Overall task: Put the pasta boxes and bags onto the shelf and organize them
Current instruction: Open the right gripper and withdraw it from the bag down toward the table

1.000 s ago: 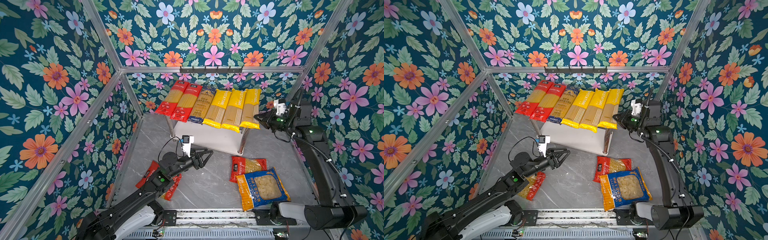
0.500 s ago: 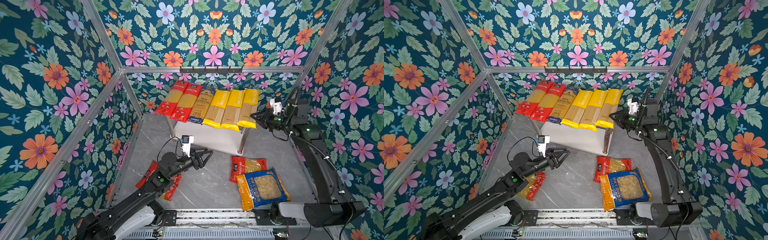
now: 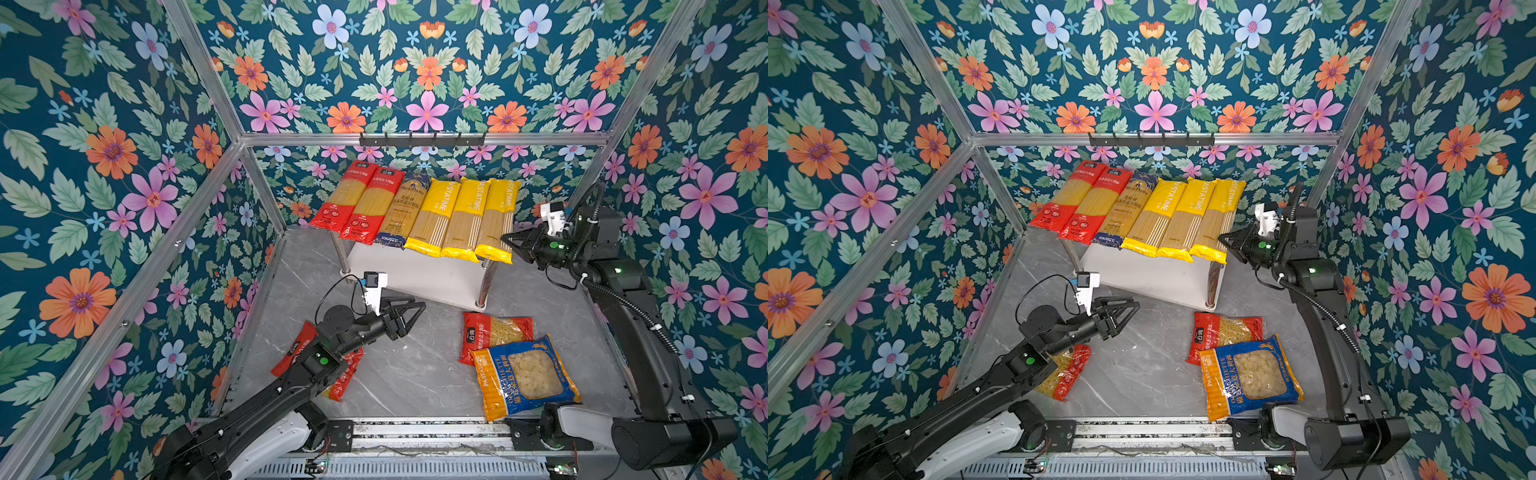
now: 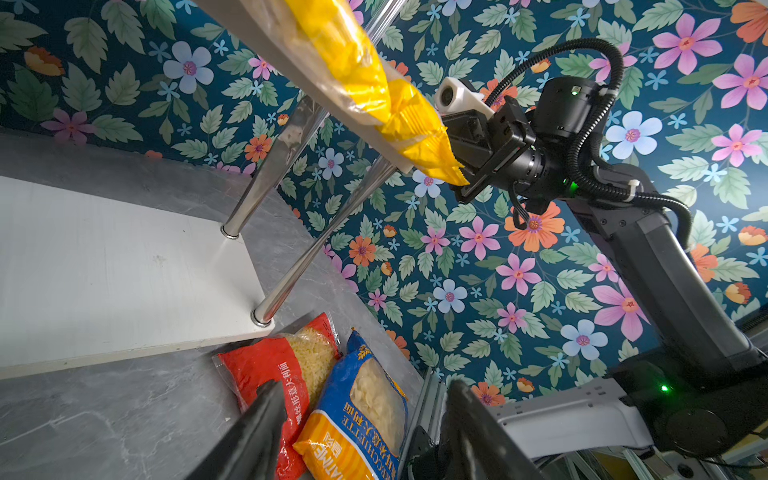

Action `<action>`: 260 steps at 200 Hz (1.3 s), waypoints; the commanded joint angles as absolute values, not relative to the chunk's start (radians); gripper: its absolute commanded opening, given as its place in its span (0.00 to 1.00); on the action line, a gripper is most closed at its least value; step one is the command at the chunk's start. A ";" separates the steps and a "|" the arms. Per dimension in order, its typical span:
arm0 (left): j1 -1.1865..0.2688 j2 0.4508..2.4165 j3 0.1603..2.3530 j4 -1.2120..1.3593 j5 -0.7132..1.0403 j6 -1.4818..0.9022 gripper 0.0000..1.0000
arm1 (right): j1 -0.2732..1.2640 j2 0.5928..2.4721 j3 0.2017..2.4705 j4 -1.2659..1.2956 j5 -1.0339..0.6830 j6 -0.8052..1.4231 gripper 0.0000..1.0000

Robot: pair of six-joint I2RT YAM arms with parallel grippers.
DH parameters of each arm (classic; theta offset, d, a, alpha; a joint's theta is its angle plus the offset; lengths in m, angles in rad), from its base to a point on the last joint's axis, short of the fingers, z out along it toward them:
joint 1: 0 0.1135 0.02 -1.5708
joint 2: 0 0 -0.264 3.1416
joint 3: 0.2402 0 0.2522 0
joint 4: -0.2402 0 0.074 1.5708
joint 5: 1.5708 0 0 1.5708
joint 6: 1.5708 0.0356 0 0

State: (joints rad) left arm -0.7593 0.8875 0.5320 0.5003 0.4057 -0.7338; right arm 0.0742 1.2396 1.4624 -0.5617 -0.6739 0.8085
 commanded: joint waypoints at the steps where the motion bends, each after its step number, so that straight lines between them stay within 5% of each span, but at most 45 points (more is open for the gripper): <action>1: -0.761 0.891 0.534 0.537 0.410 -0.727 0.65 | 0.077 1.241 1.456 -0.591 -0.725 0.801 0.07; 38: -0.759 0.874 0.522 0.522 0.395 -0.724 0.65 | 0.075 1.226 1.461 -0.596 -0.718 0.795 0.36; 82: -0.759 0.873 0.512 0.503 0.378 -0.708 0.65 | 0.074 1.167 1.409 -0.615 -0.708 0.788 0.50; 121: -0.759 0.903 0.509 0.501 0.367 -0.697 0.65 | 0.117 1.064 1.302 -0.616 -0.646 0.791 0.52; 193: -0.760 0.949 0.508 0.482 0.326 -0.680 0.64 | 0.447 0.843 0.999 -0.346 -0.358 0.807 0.53; 260: -0.760 0.968 0.514 0.312 0.186 -0.659 0.63 | 0.809 1.021 0.914 -0.191 -0.110 0.767 0.53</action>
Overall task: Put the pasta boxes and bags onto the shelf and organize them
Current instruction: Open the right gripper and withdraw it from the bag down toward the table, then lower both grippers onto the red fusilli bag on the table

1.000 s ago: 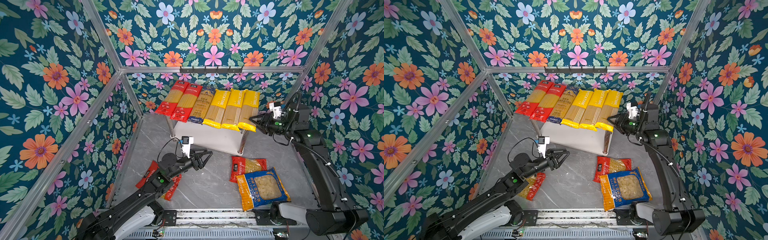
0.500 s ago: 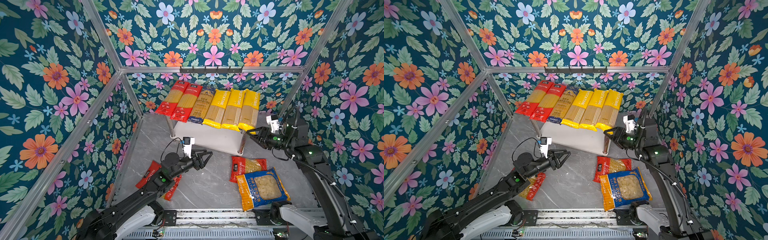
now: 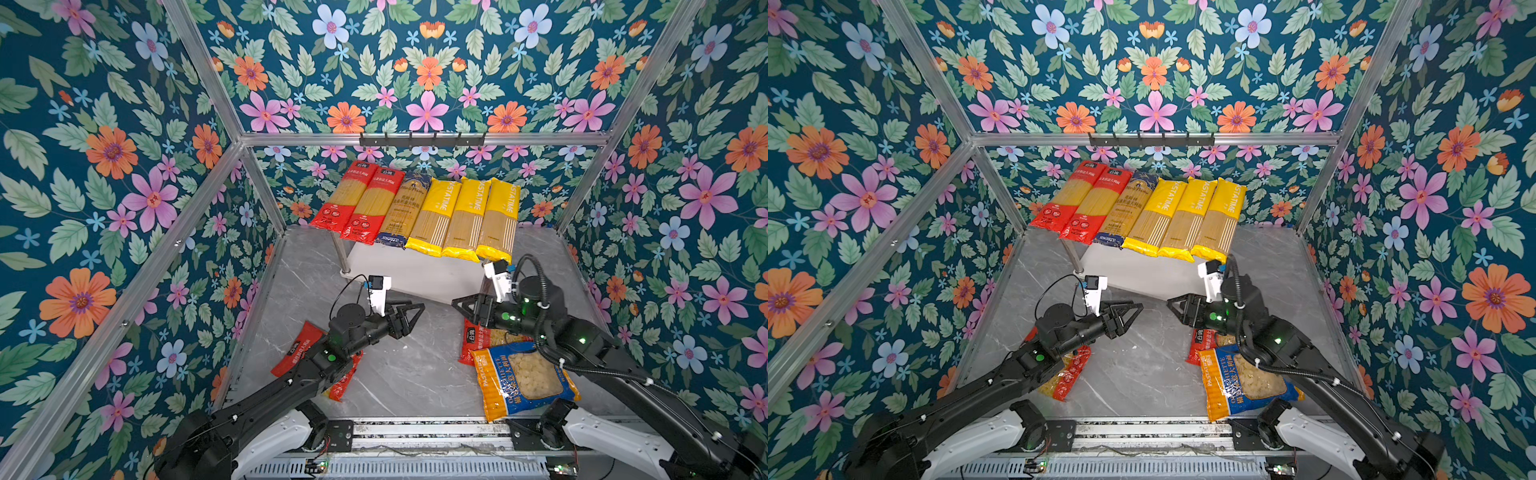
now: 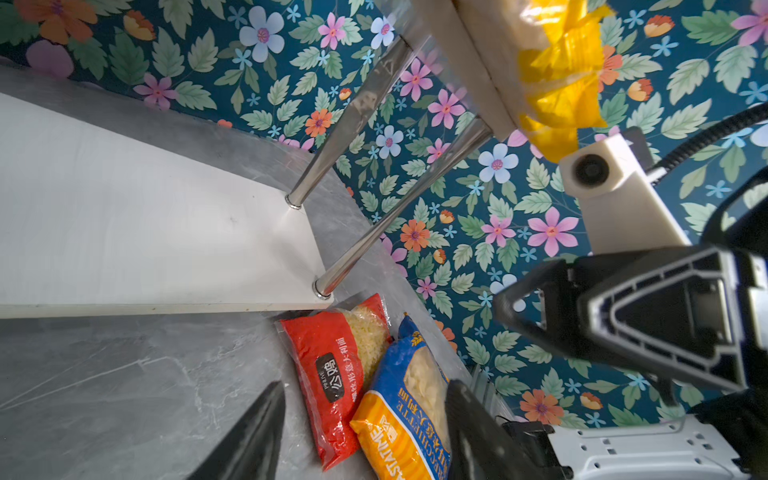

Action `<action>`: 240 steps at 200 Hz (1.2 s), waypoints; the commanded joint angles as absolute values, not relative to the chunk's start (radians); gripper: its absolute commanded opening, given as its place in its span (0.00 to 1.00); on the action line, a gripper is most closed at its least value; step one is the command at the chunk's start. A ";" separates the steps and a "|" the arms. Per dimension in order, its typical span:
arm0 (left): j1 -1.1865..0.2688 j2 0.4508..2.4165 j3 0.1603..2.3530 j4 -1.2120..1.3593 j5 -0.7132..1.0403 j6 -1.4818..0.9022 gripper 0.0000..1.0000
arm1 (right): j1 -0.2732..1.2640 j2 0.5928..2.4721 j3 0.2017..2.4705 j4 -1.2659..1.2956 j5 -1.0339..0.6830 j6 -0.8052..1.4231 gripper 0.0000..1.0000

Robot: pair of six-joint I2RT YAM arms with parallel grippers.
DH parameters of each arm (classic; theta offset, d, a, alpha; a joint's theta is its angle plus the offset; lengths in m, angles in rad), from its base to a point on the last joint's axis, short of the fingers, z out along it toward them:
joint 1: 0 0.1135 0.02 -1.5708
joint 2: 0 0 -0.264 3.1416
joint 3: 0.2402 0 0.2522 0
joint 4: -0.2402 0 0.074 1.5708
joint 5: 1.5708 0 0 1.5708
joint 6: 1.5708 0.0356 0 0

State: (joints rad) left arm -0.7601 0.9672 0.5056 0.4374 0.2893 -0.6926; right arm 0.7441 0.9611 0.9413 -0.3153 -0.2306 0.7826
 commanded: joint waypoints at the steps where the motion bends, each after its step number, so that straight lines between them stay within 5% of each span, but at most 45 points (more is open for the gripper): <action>1: -0.760 0.968 0.514 0.302 0.183 -0.658 0.64 | 0.812 1.025 0.913 -0.186 -0.109 0.766 0.53; 91: -0.757 0.973 0.388 0.048 -0.110 -0.750 0.64 | 0.909 1.376 0.819 0.058 -0.079 0.835 0.51; 240: -0.684 0.723 0.397 -0.345 -0.435 -0.851 0.65 | 1.045 1.857 1.100 0.159 -0.250 0.884 0.51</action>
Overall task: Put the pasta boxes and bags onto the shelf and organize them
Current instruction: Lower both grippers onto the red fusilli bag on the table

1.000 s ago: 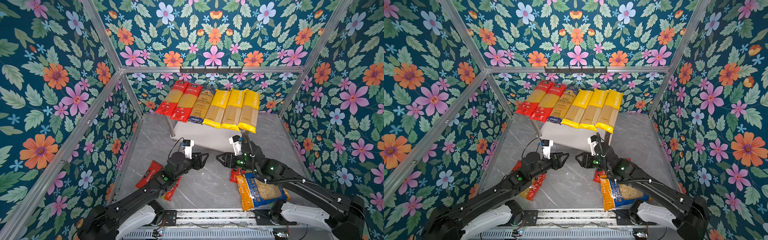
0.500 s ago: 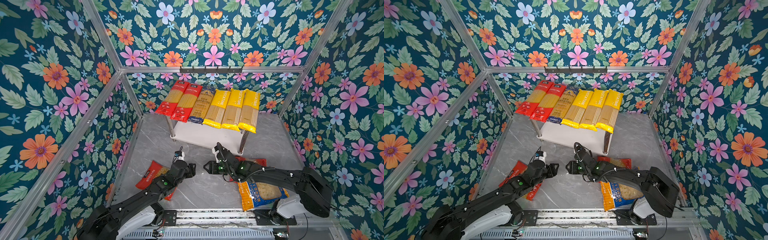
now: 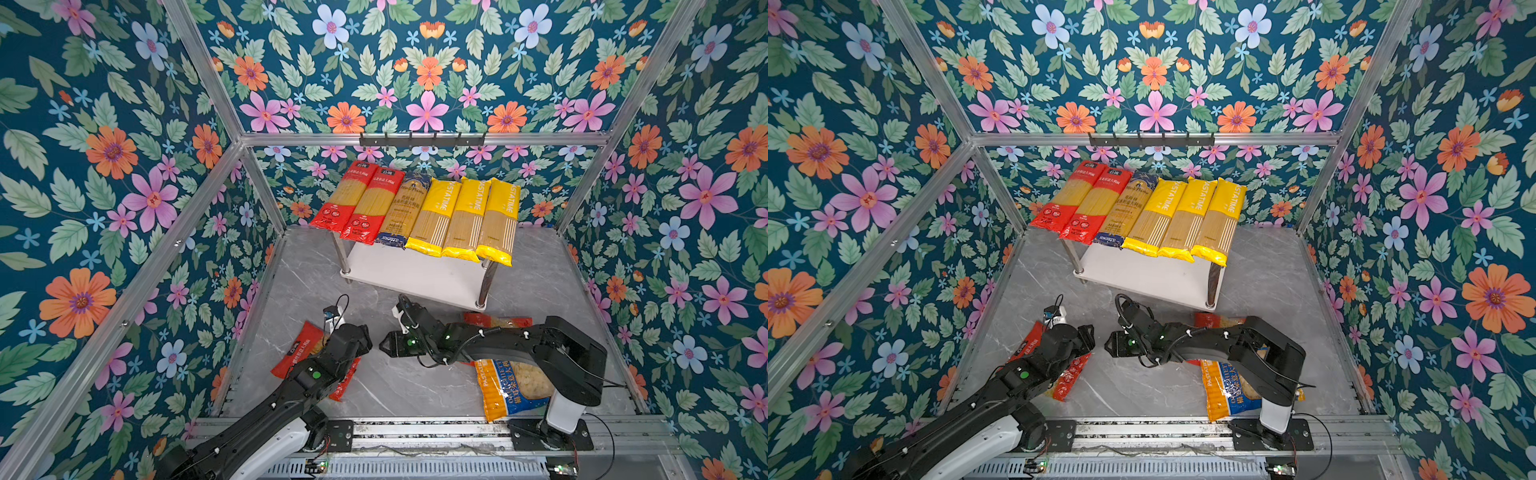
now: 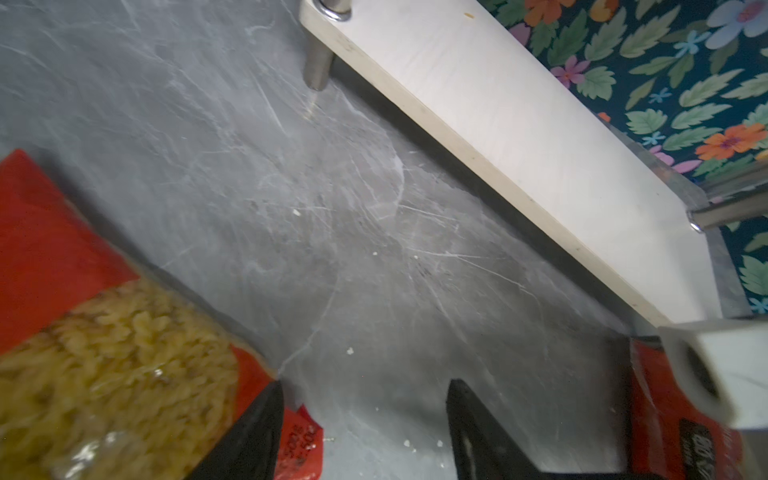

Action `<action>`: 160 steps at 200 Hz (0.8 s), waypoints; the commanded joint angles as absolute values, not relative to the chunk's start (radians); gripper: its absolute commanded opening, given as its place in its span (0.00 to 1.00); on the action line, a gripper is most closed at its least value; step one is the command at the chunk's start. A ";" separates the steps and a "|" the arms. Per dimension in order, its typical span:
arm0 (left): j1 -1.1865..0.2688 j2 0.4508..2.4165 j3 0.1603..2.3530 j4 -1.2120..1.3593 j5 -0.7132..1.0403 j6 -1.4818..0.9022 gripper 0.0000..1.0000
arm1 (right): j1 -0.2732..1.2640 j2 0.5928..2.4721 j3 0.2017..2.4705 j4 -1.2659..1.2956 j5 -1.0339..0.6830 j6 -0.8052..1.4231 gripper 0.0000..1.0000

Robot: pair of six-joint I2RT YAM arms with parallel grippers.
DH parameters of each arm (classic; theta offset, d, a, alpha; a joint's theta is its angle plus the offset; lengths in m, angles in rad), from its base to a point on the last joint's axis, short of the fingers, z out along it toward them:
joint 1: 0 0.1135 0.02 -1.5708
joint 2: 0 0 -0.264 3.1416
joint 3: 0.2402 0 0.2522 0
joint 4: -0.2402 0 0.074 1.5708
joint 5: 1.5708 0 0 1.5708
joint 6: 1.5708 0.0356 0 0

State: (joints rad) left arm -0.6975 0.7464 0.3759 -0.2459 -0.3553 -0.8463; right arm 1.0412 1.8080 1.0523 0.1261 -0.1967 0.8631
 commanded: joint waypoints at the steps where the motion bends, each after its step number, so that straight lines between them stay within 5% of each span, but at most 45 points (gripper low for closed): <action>1: -0.684 0.722 0.397 -0.347 -0.438 -0.851 0.65 | 1.046 1.858 1.102 0.160 -0.251 0.884 0.51; 160: -0.662 0.671 0.440 -0.383 -0.456 -0.882 0.65 | 1.076 2.164 1.323 0.298 -0.454 1.021 0.46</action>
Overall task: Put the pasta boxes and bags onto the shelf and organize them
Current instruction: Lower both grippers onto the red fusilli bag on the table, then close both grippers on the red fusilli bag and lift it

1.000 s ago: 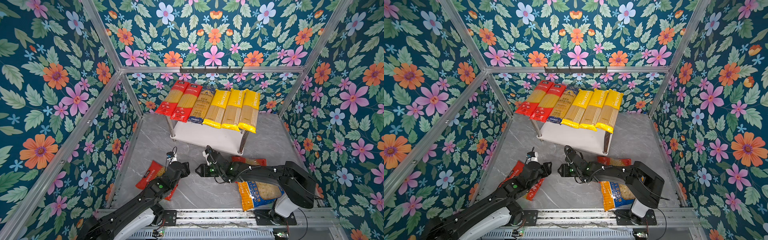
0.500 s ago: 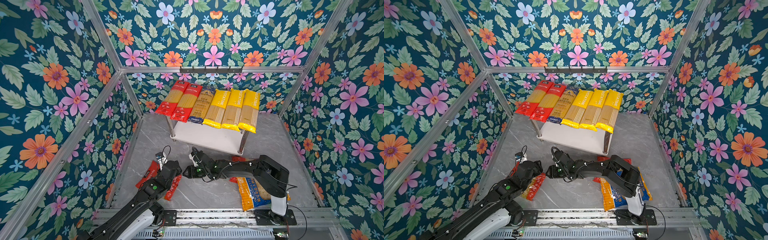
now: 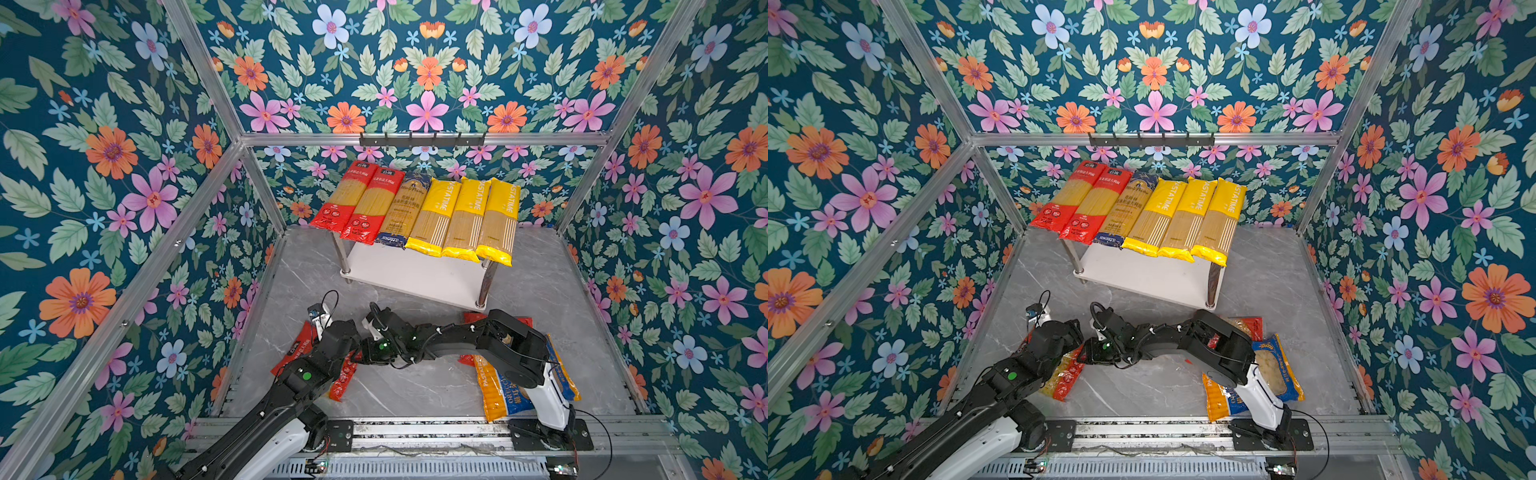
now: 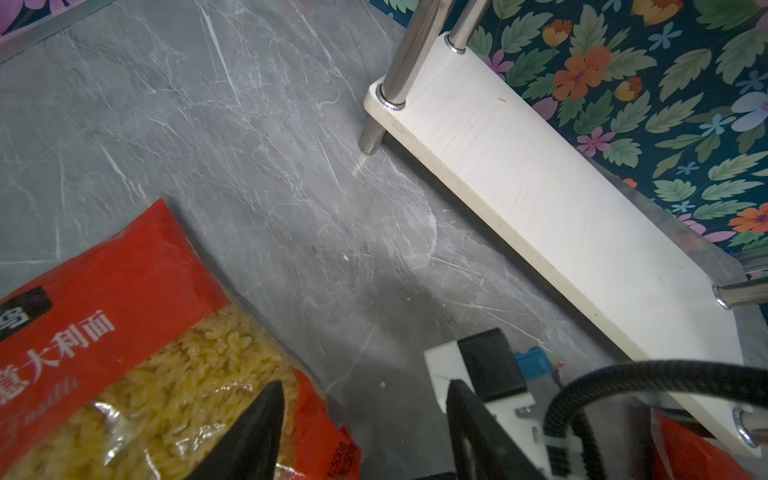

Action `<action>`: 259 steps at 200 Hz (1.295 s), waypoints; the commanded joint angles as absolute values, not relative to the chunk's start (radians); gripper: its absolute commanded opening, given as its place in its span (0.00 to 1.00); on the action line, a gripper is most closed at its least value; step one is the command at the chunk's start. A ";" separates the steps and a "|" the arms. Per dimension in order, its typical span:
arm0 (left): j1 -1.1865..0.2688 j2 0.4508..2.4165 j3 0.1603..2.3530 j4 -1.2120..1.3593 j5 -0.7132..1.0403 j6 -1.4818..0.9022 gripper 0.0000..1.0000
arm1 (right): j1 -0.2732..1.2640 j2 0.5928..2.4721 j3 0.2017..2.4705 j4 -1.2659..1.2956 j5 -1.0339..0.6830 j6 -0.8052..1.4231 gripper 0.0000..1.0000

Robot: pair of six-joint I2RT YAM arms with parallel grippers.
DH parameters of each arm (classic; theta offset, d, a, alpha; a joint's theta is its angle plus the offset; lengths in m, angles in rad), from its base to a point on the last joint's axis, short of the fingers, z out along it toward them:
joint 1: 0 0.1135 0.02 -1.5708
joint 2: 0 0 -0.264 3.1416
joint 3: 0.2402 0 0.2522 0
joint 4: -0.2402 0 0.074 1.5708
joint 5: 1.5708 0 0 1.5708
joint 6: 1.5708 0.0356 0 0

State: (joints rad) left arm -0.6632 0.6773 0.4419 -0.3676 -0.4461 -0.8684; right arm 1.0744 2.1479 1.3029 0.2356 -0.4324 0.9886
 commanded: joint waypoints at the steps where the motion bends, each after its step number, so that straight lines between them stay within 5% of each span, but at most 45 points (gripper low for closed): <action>1: -0.662 0.671 0.441 -0.383 -0.455 -0.882 0.65 | 1.076 2.164 1.324 0.299 -0.454 1.022 0.46; 24: -0.663 0.664 0.436 -0.388 -0.439 -0.892 0.65 | 1.077 2.180 1.345 0.304 -0.448 1.019 0.40; 72: -0.663 0.608 0.444 -0.435 -0.421 -0.902 0.65 | 1.074 2.159 1.340 0.325 -0.416 1.020 0.07; 153: -0.666 0.790 0.464 -0.224 -0.233 -0.842 0.64 | 0.955 1.831 0.865 0.494 -0.291 1.147 0.00; 203: -0.698 0.820 0.448 -0.188 -0.209 -0.862 0.64 | 0.983 1.577 0.653 0.366 -0.083 1.208 0.07; 259: -0.698 0.749 0.401 -0.251 -0.235 -0.894 0.64 | 1.076 1.635 0.810 0.250 -0.235 1.143 0.46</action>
